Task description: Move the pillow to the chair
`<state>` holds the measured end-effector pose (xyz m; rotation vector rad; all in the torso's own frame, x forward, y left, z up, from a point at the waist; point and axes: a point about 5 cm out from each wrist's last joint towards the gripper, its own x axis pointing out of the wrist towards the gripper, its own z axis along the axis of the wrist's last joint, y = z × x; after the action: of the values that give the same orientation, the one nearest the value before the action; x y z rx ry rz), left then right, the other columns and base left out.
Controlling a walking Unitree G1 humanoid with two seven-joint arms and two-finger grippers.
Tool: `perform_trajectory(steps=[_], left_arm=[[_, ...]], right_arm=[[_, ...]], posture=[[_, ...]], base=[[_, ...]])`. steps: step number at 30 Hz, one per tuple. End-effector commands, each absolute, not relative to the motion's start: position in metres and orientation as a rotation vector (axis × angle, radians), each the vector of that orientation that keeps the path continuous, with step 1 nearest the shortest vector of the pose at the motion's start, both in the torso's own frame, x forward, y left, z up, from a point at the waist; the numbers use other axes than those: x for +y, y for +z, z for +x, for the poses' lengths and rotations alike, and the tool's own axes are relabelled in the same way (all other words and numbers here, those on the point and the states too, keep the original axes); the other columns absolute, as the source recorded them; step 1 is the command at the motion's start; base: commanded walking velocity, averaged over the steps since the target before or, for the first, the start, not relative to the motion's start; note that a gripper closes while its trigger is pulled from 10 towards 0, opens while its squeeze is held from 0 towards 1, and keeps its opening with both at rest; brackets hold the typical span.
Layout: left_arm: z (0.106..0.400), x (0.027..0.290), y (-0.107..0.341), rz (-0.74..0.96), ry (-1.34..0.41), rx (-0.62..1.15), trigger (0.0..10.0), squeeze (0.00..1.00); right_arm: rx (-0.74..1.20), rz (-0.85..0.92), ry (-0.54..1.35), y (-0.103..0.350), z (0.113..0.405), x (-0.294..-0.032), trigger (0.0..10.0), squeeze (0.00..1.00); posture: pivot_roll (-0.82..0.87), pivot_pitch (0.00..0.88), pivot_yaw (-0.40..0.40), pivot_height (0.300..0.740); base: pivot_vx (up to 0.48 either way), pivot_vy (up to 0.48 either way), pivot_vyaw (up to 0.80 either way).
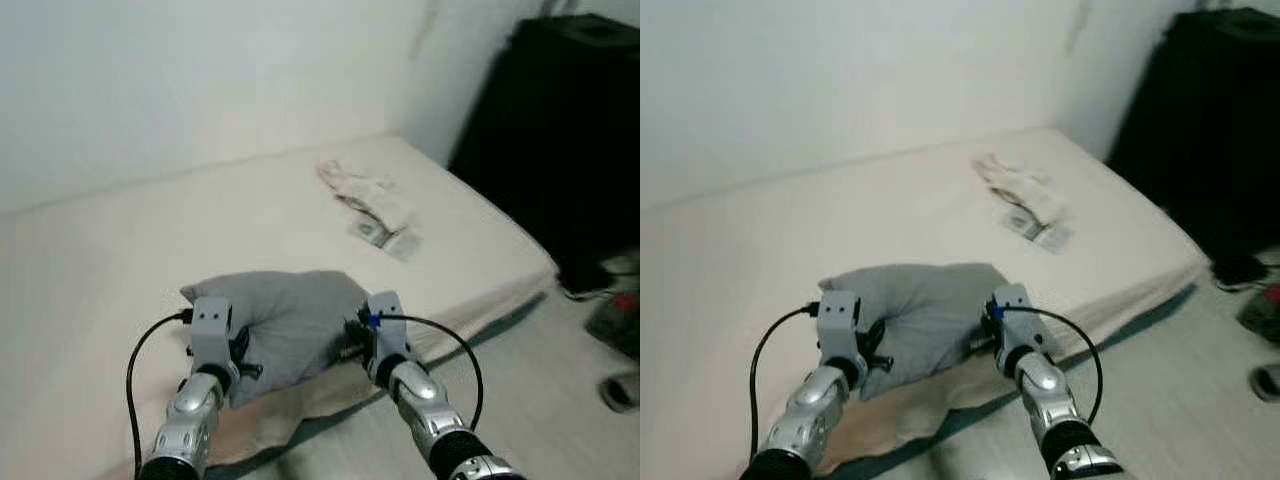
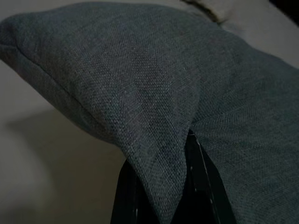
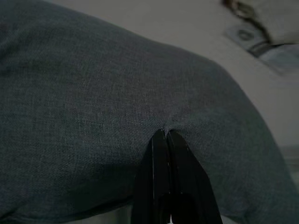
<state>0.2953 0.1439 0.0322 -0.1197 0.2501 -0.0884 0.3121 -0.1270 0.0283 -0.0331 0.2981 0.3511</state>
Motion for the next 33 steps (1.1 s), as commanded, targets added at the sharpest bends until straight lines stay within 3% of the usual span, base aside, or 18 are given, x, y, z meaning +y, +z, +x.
perform_trajectory(steps=[1, 33], left_arm=[[0.2933, 0.1634, 0.0316, -0.104, 0.002, 0.229, 10.0, 0.00], [0.2871, 0.1686, 0.0254, -0.100, 0.032, 0.228, 10.0, 0.00]], right_arm=[[0.283, -0.014, 0.319, 0.0293, 0.3128, -0.1307, 10.0, 0.00], [0.290, -0.036, 0.330, 0.0320, 0.3170, -0.1321, 10.0, 0.00]], posture=[[0.05, 0.034, -0.040, 0.740], [0.05, 0.033, -0.050, 0.740]], base=[[0.000, 0.000, -0.80], [0.000, 0.000, -0.80]])
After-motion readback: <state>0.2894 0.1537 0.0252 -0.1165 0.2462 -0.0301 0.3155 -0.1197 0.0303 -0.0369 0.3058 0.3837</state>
